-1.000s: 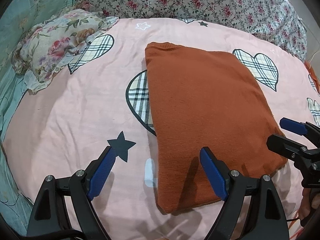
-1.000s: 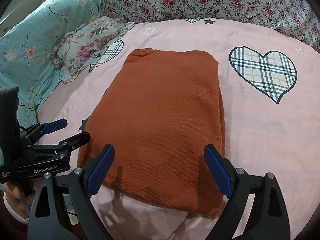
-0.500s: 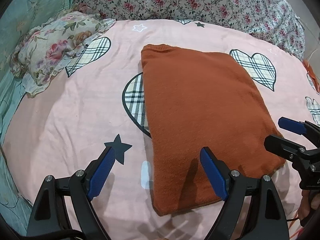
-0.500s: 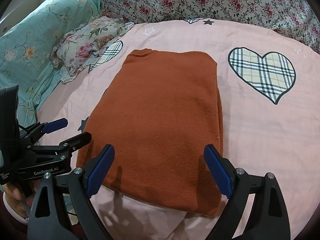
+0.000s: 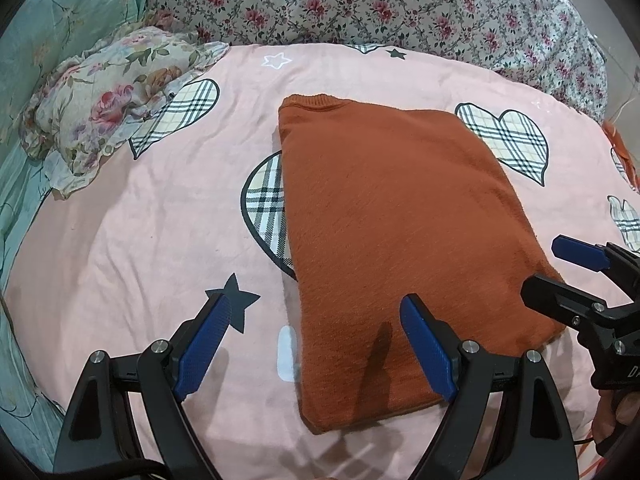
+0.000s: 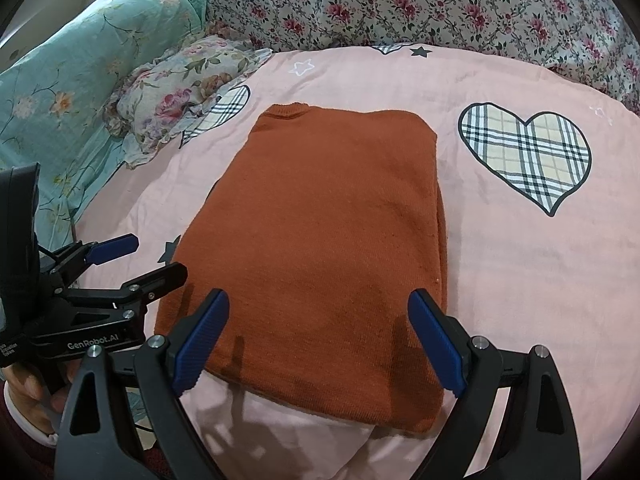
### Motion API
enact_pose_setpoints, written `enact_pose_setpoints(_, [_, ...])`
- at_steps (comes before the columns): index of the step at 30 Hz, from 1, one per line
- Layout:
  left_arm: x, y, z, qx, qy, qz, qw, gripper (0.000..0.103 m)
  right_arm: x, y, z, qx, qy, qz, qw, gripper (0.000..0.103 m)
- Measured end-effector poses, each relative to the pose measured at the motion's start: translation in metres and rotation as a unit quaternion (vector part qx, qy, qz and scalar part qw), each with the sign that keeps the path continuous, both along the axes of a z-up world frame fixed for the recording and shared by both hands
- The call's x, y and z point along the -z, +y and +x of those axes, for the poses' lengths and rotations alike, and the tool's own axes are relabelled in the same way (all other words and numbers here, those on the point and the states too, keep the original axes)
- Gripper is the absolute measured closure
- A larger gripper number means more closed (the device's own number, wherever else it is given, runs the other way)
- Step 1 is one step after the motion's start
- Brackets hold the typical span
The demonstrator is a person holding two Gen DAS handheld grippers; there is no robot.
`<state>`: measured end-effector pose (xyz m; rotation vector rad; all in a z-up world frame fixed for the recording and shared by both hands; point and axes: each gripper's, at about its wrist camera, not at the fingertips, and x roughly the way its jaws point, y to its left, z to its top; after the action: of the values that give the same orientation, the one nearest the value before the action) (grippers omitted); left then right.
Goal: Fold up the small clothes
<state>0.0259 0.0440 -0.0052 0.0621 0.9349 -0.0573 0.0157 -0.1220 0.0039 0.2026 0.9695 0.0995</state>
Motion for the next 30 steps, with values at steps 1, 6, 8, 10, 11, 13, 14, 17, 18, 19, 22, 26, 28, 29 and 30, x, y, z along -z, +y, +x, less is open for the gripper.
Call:
enact_pose_setpoints(1, [-0.0004, -0.0001, 0.0001, 0.000, -0.001, 0.000, 1.0000, 0.016, 0.0001, -0.0001, 0.0001, 0.000, 0.000, 0.000, 1.000, 0.012])
enact_pose_setpoints(6, [-0.0018, -0.0015, -0.0005, 0.001, -0.003, 0.000, 1.0000, 0.016, 0.0000, 0.0008, 0.0000, 0.000, 0.001, 0.000, 1.000, 0.012])
enact_pose_setpoints(8, [-0.0020, -0.0016, -0.0003, 0.001, -0.003, 0.000, 1.0000, 0.016, -0.0002, 0.0012, -0.0001, 0.001, 0.000, -0.001, 1.000, 0.012])
enact_pose_setpoints(10, [-0.0022, -0.0015, 0.0000, 0.001, -0.003, 0.001, 1.0000, 0.016, -0.0004, 0.0012, 0.0001, 0.000, 0.000, -0.001, 1.000, 0.012])
enact_pose_setpoints(11, [-0.0022, -0.0014, 0.0001, 0.002, -0.003, 0.000, 1.0000, 0.016, -0.0005, 0.0009, 0.0001, 0.000, 0.000, -0.001, 1.000, 0.012])
enact_pose_setpoints(13, [-0.0023, -0.0014, 0.0000, 0.001, -0.002, 0.000, 1.0000, 0.016, -0.0005, 0.0009, 0.0000, 0.000, 0.000, -0.001, 1.000, 0.012])
enact_pose_setpoints(14, [-0.0024, -0.0014, -0.0001, 0.001, -0.003, 0.000, 1.0000, 0.016, -0.0004, 0.0010, -0.0001, 0.000, 0.000, -0.002, 1.000, 0.012])
enact_pose_setpoints(17, [-0.0024, -0.0014, 0.0001, 0.002, -0.003, 0.000, 1.0000, 0.016, -0.0006, 0.0008, 0.0001, 0.001, 0.000, -0.001, 1.000, 0.012])
enact_pose_setpoints(18, [-0.0025, -0.0015, 0.0002, 0.002, -0.003, 0.000, 1.0000, 0.016, -0.0004, 0.0010, 0.0000, 0.000, 0.000, -0.001, 1.000, 0.012])
enact_pose_setpoints(19, [-0.0026, -0.0014, 0.0003, 0.002, -0.003, 0.000, 1.0000, 0.016, -0.0004, 0.0011, 0.0001, 0.000, 0.000, -0.002, 1.000, 0.012])
enact_pose_setpoints(22, [-0.0026, -0.0014, 0.0002, 0.002, -0.003, -0.001, 1.0000, 0.016, -0.0005, 0.0012, 0.0002, 0.001, 0.000, -0.002, 1.000, 0.012])
enact_pose_setpoints(26, [-0.0027, -0.0015, 0.0006, 0.002, -0.004, 0.000, 1.0000, 0.016, -0.0006, 0.0013, 0.0004, 0.002, -0.001, -0.002, 1.000, 0.012])
enact_pose_setpoints(28, [-0.0030, -0.0011, 0.0012, 0.002, -0.003, -0.001, 1.0000, 0.016, -0.0004, 0.0011, 0.0007, 0.001, 0.000, -0.002, 1.000, 0.012])
enact_pose_setpoints(29, [-0.0030, -0.0010, 0.0012, 0.001, -0.003, -0.001, 1.0000, 0.016, -0.0005, 0.0008, 0.0012, 0.001, 0.000, -0.002, 1.000, 0.012])
enact_pose_setpoints(30, [-0.0033, -0.0006, 0.0017, 0.000, -0.003, -0.002, 1.0000, 0.016, -0.0005, 0.0009, 0.0009, 0.001, -0.001, -0.002, 1.000, 0.012])
